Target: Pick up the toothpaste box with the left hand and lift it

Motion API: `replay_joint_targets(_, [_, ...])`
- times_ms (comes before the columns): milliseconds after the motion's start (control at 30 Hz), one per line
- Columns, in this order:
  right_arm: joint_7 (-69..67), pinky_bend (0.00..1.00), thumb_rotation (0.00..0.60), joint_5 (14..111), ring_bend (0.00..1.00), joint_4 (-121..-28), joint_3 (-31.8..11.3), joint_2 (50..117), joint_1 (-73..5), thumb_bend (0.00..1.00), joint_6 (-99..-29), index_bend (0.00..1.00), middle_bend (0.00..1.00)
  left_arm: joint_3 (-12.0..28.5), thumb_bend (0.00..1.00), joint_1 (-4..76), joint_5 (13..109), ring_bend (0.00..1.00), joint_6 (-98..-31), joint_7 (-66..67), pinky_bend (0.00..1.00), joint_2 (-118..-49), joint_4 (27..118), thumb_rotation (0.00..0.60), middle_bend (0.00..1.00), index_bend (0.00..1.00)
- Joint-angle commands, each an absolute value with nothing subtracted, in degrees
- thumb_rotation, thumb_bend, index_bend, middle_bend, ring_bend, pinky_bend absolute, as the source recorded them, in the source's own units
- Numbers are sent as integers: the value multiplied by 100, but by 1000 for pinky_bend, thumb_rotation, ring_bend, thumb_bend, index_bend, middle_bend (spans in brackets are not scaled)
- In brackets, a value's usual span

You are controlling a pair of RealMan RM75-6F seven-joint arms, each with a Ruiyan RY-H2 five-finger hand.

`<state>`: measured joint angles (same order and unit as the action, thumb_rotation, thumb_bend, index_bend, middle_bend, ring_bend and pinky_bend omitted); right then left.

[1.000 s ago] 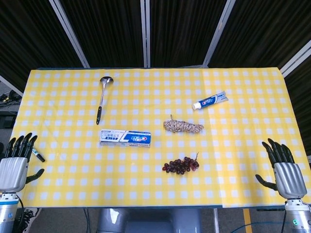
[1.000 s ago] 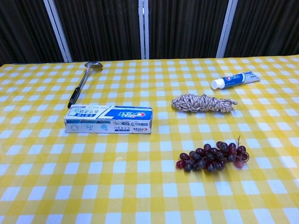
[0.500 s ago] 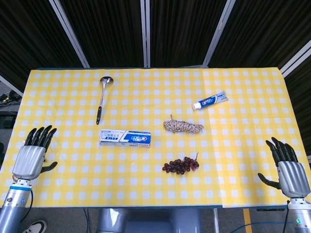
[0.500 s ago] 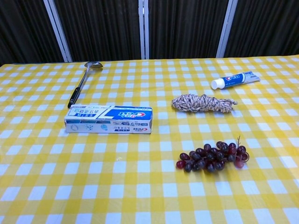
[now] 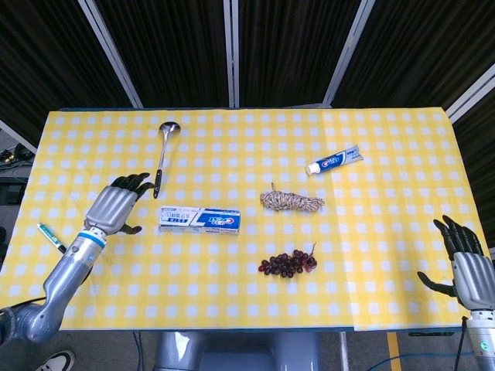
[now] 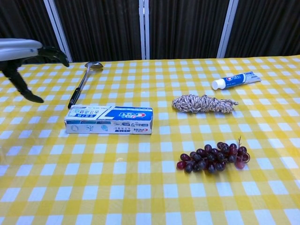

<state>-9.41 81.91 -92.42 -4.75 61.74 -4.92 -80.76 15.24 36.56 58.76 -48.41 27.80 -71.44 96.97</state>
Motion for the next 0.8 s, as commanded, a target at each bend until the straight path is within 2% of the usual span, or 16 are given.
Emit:
replay_joint_targets(33, [-1099, 0, 600, 8106, 0, -9176, -520, 6133, -516, 85, -7995, 0, 0, 1645, 66, 4445, 4951, 86, -4413, 3355, 146, -7600, 9286, 600, 45, 191])
replay_joint_targets(267, [-1391, 0, 600, 8028, 0, -9121, -577, 6056, -518, 85, -7948, 0, 0, 1419, 68, 5237, 3974, 86, -4424, 3897, 160, -8074, 9172, 600, 45, 191])
replay_joint_targets(433, [-1496, 0, 600, 8023, 0, -9101, -584, 6028, -513, 85, -7934, 0, 0, 1288, 68, 5541, 3678, 86, -4529, 4035, 162, -8213, 9230, 600, 45, 189])
replay_joint_targets(800, [-1658, 0, 600, 8043, 0, -9112, -600, 5962, -479, 85, -7986, 0, 0, 1024, 68, 6147, 2877, 91, -4738, 4389, 174, -8847, 8730, 600, 51, 195])
